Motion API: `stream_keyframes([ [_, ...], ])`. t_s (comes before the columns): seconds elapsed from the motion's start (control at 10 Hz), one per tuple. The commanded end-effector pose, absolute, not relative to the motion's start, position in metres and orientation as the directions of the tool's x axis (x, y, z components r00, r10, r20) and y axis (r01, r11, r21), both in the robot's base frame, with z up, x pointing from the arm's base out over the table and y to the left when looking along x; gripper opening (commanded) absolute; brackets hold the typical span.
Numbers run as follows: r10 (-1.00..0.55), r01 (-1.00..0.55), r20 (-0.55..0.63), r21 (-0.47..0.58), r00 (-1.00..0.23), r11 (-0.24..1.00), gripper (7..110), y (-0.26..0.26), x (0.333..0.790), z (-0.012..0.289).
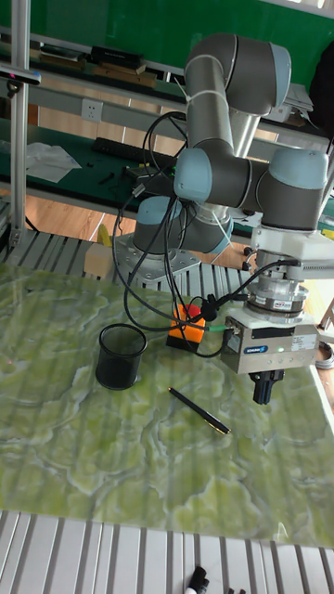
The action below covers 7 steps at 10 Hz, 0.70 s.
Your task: Put the pen into the pen holder
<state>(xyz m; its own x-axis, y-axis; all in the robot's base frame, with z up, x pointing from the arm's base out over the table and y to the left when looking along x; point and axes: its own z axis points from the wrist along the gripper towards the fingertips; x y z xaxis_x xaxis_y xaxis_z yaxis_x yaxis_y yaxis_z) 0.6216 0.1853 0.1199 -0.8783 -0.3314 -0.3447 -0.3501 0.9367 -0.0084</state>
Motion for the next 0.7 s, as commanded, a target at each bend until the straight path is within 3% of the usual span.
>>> stream_keyframes([
  [0.0,-0.315,-0.345,-0.329,0.035,-0.890,0.938,7,0.192,0.615,0.120],
  [0.4,-0.359,-0.373,-0.255,0.009,-0.898,0.928,7,0.181,0.599,0.114],
  [0.6,-0.374,-0.377,-0.243,-0.035,-0.895,0.926,7,0.171,0.632,0.090],
])
